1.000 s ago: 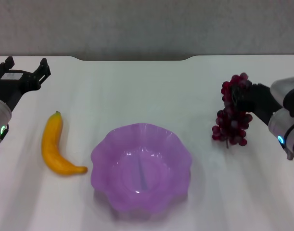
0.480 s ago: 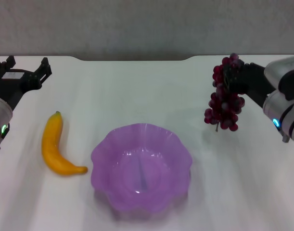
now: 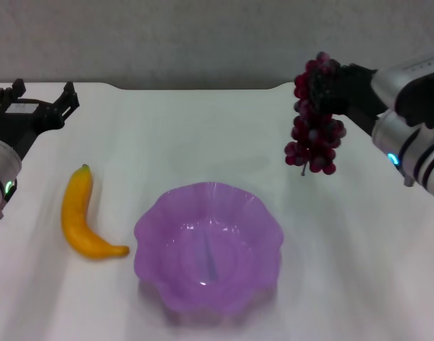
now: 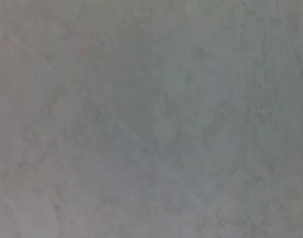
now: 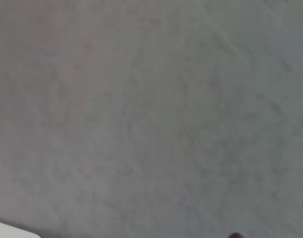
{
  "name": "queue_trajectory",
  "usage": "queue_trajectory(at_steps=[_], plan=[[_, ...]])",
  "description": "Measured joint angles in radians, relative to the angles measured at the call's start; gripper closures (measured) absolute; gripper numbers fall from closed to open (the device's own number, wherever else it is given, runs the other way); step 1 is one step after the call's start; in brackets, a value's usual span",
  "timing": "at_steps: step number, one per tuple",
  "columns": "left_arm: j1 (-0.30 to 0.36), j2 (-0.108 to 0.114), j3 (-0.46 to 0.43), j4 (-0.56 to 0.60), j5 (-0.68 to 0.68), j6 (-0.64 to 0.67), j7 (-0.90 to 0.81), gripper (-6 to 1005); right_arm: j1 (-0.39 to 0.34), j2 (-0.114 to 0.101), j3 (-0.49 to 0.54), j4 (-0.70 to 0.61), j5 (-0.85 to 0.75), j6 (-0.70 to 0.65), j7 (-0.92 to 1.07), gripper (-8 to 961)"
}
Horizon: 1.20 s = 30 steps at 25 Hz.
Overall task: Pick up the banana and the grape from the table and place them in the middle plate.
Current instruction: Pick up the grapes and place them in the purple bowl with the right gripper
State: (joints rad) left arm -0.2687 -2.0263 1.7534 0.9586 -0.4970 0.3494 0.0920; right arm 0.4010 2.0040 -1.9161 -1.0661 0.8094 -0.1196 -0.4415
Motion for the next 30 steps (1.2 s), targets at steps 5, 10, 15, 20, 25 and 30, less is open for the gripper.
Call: queue_trajectory(at_steps=[5, 10, 15, 20, 25, 30], plan=[[-0.005, -0.002, 0.0, 0.0, 0.0, -0.002, 0.0, 120, 0.028, 0.002, -0.064, -0.023, -0.006, 0.001, -0.014, 683], [-0.009, -0.002, 0.0, 0.0, 0.0, -0.001, 0.0, 120, 0.053, 0.005, -0.159, -0.029, 0.003, -0.002, -0.009, 684], [-0.009, -0.002, 0.0, 0.0, 0.0, -0.001, 0.0, 120, 0.044, 0.007, -0.263, -0.074, 0.001, -0.006, -0.007, 686], [-0.007, -0.002, 0.0, 0.0, 0.0, -0.001, 0.0, 120, -0.007, 0.004, -0.336, -0.116, -0.007, -0.017, -0.045, 687], [-0.005, -0.002, 0.0, -0.001, 0.0, -0.001, 0.0, 120, -0.015, 0.004, -0.391, -0.128, -0.007, -0.018, -0.076, 688], [-0.004, 0.0, 0.0, -0.001, 0.0, -0.002, 0.0, 120, -0.026, 0.004, -0.402, -0.131, -0.001, -0.009, -0.08, 690]])
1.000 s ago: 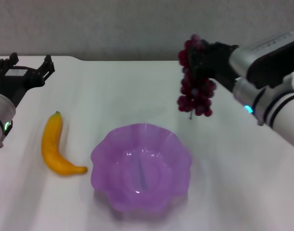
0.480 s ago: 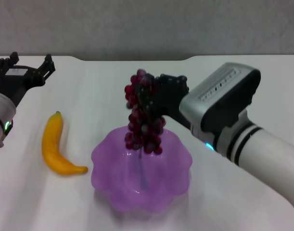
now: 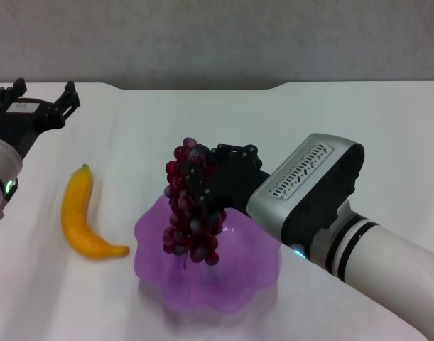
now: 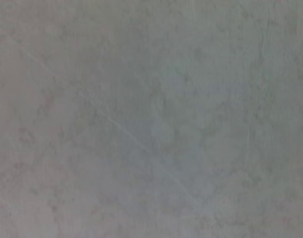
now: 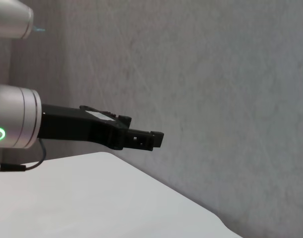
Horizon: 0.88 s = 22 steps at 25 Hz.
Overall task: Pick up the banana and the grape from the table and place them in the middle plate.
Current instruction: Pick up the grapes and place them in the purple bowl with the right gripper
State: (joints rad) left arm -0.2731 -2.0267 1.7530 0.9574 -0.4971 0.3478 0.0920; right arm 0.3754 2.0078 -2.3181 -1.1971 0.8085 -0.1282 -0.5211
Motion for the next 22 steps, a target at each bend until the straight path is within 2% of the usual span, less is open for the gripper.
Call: queue_trajectory(at_steps=[4, 22], plan=[[0.003, 0.0, -0.001, 0.0, 0.0, 0.0, 0.0, 120, -0.004, -0.001, -0.002, -0.006, 0.004, 0.014, 0.007, 696], [-0.003, 0.0, -0.003, 0.0, 0.0, 0.001, 0.0, 121, 0.002, -0.003, -0.015, -0.016, 0.002, 0.039, 0.01, 607]])
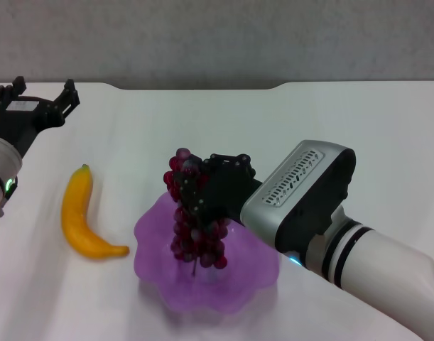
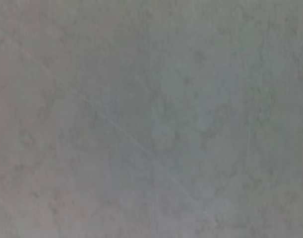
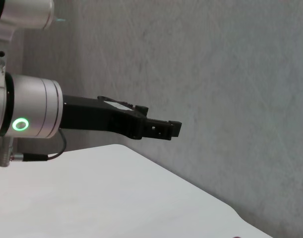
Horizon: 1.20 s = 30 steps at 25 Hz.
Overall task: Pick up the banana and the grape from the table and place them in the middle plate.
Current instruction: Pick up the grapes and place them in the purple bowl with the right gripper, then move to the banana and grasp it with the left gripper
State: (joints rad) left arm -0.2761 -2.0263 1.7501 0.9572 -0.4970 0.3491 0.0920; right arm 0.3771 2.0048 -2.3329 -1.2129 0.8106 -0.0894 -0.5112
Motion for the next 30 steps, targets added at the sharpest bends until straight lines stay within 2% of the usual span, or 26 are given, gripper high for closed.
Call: queue_trajectory(at_steps=[17, 20, 25, 27, 30], plan=[[-0.007, 0.0, 0.003, 0.003, 0.0, 0.001, 0.0, 121, 0.023, 0.001, 0.013, 0.035, 0.043, -0.019, 0.005, 523], [-0.008, 0.0, 0.003, 0.003, 0.0, 0.001, 0.0, 121, 0.021, 0.001, 0.013, 0.041, 0.037, -0.054, -0.005, 316], [-0.011, 0.0, 0.003, 0.002, 0.0, 0.001, 0.0, 121, 0.069, -0.002, 0.054, 0.064, 0.053, 0.007, -0.003, 169], [-0.011, 0.0, 0.003, 0.002, 0.0, 0.0, 0.0, 121, 0.072, -0.003, 0.07, 0.044, 0.044, 0.015, -0.013, 169], [-0.011, 0.0, 0.003, 0.0, 0.002, 0.0, 0.0, 121, 0.04, -0.001, 0.08, 0.013, 0.021, -0.064, -0.053, 170]])
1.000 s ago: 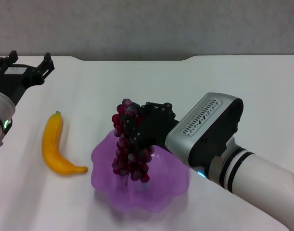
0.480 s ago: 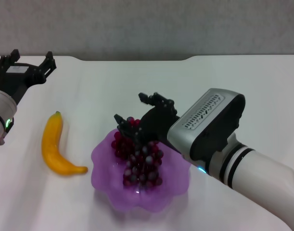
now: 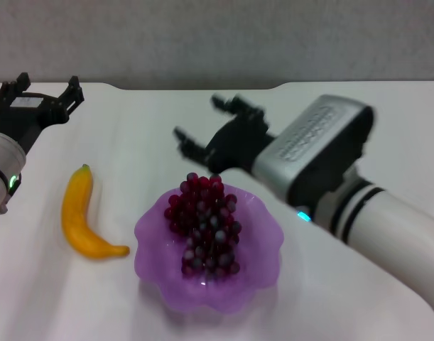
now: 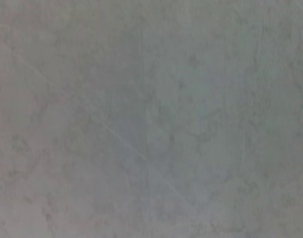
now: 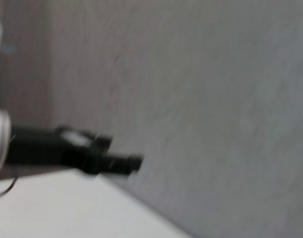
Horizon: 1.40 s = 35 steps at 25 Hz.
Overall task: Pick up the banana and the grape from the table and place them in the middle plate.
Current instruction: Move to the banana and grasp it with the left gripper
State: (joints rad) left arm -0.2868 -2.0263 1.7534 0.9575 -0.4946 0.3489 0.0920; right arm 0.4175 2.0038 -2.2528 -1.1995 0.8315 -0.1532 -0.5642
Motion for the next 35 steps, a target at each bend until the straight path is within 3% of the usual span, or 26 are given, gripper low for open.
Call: queue_trajectory(at_steps=[10, 17, 26, 35], plan=[[0.002, 0.0, -0.001, 0.0, -0.002, 0.001, 0.0, 122, -0.139, 0.002, 0.113, 0.054, 0.035, -0.388, -0.011, 172], [-0.001, -0.001, 0.0, 0.0, -0.002, 0.002, 0.0, 122, -0.139, 0.002, 0.11, 0.198, 0.071, -0.632, 0.051, 176], [-0.004, -0.001, 0.0, -0.012, -0.002, 0.003, 0.0, 122, -0.134, 0.0, 0.158, 0.28, 0.072, -0.628, 0.204, 172], [-0.005, -0.001, -0.003, -0.021, -0.002, 0.007, -0.001, 122, -0.132, -0.001, 0.252, 0.415, 0.062, -0.715, 0.326, 173]])
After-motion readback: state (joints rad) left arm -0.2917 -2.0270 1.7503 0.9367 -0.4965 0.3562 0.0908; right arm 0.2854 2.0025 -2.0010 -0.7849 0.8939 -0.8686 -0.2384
